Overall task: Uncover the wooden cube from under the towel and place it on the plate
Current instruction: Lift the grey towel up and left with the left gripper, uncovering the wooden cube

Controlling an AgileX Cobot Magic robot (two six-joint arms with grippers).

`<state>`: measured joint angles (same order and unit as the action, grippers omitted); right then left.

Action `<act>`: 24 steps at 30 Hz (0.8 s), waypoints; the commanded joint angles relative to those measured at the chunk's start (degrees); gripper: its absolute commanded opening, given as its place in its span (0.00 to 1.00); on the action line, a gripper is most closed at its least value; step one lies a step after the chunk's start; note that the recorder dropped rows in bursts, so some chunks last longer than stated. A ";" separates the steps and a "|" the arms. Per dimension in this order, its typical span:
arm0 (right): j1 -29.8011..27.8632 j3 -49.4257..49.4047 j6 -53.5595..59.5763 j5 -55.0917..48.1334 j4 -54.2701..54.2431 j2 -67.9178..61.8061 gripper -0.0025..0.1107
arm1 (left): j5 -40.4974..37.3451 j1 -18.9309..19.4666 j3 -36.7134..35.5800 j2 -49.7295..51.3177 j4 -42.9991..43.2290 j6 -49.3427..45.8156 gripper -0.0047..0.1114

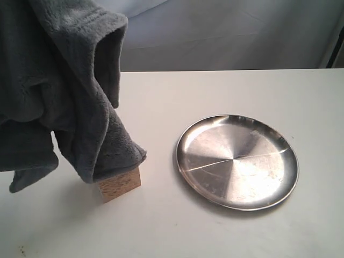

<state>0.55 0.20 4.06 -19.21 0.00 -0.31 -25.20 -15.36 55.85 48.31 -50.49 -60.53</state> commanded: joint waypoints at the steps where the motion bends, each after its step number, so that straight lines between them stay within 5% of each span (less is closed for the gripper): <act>1: 0.13 -0.20 0.12 0.02 0.48 0.31 0.02 | 8.54 -0.21 0.32 -0.03 -0.78 0.09 0.04; 10: 0.13 -0.20 0.12 0.02 0.48 0.31 0.02 | 16.27 -0.21 0.32 5.97 3.53 0.09 0.04; 24: 0.13 -0.20 0.12 0.02 0.48 0.31 0.02 | 42.64 -0.21 0.32 23.24 6.62 0.39 0.04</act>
<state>0.55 0.20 4.06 -19.21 0.00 -0.31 12.65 -15.36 55.85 69.53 -43.74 -60.53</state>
